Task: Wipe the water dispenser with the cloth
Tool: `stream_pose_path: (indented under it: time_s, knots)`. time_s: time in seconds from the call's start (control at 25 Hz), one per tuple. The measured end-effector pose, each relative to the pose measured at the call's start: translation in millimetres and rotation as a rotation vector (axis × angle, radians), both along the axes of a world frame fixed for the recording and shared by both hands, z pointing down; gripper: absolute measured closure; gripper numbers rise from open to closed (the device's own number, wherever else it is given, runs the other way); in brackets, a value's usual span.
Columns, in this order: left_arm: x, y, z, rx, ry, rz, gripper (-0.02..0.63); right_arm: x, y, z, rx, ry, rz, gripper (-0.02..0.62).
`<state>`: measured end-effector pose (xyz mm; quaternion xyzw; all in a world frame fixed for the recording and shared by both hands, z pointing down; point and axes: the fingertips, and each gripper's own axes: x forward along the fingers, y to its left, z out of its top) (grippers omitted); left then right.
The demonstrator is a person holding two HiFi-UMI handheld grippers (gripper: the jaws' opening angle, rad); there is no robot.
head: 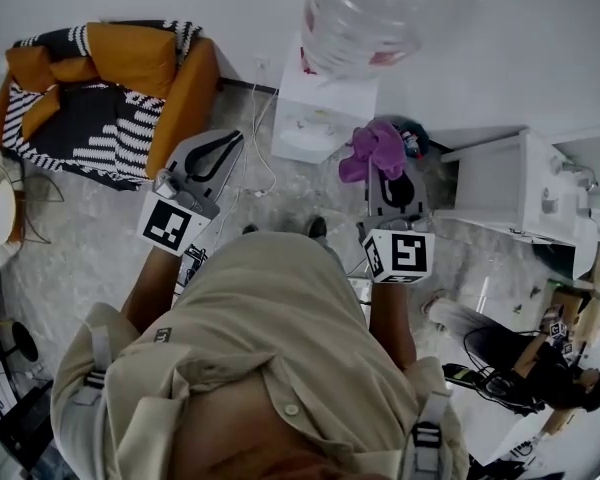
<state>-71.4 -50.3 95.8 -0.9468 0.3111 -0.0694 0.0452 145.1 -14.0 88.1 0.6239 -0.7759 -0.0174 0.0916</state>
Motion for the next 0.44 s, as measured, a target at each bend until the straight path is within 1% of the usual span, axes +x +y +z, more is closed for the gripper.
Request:
stream_pose_path:
  time_s: [0.44]
  knots:
    - [-5.2,2.7,3.2,-0.002,0.010,0.005,0.580,-12.3,3.4,5.2,-0.015,0.007,-0.013,0.522]
